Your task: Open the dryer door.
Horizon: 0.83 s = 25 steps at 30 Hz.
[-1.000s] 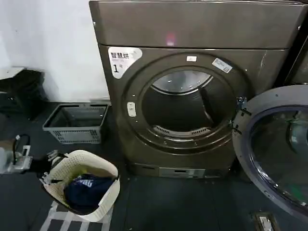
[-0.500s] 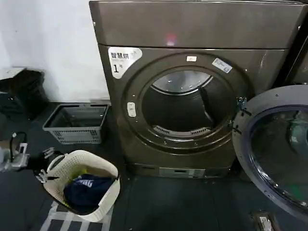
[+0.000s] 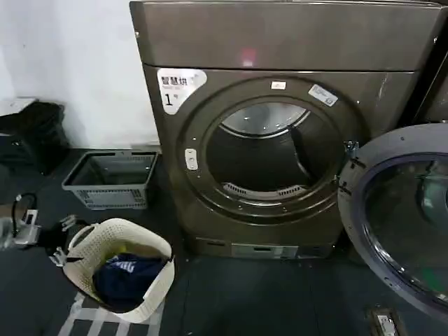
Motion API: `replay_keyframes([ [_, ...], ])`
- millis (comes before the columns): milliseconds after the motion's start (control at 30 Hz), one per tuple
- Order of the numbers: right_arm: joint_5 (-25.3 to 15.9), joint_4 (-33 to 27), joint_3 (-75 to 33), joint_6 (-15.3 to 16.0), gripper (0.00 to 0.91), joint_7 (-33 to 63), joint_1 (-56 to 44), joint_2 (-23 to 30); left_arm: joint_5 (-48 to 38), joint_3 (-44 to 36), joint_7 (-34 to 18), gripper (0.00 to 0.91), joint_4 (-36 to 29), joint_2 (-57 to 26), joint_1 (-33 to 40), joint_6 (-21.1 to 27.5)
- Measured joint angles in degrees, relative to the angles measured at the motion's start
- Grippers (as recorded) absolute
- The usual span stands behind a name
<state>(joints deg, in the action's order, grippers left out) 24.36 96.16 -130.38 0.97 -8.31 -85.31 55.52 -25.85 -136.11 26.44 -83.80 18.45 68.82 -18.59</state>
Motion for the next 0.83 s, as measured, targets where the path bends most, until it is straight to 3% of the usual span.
replay_keyframes([
  [833, -0.24, 0.0, -1.12, 0.02, 0.907, -0.44, -0.52, -0.09, 0.3, -0.51, 0.62, 0.907, 1.18, -0.63, -0.42, -1.19],
])
